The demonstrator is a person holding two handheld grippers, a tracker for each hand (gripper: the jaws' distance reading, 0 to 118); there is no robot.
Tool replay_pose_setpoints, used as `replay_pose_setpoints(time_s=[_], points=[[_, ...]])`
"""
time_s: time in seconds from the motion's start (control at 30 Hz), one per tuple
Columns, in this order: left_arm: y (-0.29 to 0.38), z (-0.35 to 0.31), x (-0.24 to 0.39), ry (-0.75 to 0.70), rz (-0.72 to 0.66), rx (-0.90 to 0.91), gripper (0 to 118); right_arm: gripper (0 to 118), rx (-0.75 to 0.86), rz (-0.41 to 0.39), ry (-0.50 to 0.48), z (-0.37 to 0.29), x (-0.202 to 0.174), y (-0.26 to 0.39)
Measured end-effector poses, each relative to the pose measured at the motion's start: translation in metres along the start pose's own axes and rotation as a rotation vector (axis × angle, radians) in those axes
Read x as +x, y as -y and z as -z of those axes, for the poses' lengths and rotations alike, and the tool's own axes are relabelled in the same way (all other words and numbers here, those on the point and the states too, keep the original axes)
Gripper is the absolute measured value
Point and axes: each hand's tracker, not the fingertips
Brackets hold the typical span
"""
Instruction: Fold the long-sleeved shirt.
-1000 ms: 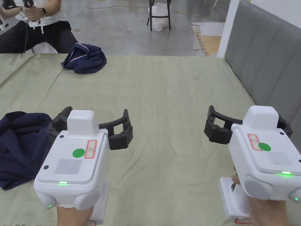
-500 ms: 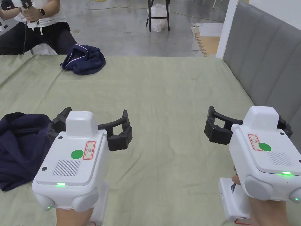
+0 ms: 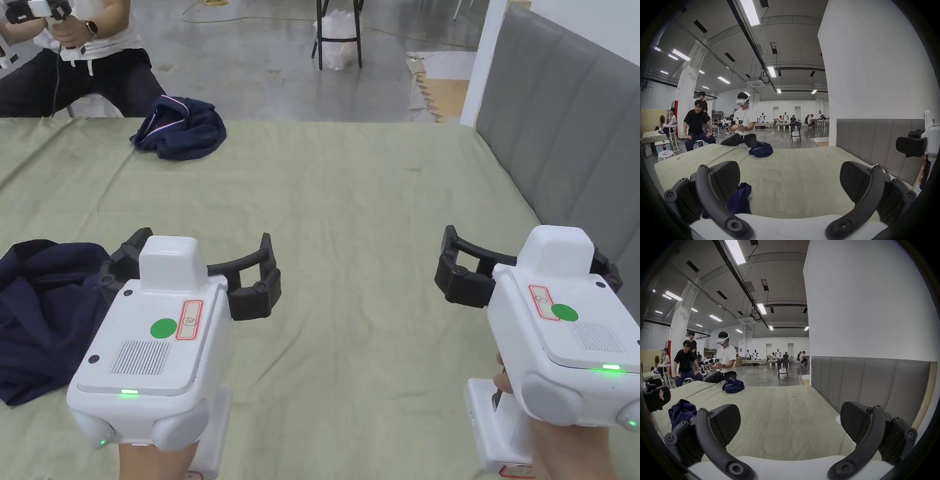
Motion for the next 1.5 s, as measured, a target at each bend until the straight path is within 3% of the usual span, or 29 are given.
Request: replay_pose_setpoints(time_s=[1.4,1.43,1.47,1.5], points=[[-0.0002,0.0036,0.001,0.003,0.007,0.002,111,118,-0.017,-0.008,-0.002,0.0028,-0.0021,0.0003],[0.0005,0.0037,0.0004,0.009,0.009,0.002,106,116,-0.02,-0.009,0.0,0.0029,-0.0021,0.0004],[0.0004,0.0021,-0.0002,0.033,0.006,-0.015,85,100,-0.033,-0.005,-0.02,0.0019,-0.0012,0.0005],[-0.0006,0.0006,-0.001,0.055,-0.002,-0.02,40,62,-0.035,0.009,-0.042,0.0012,-0.0004,0.0007]])
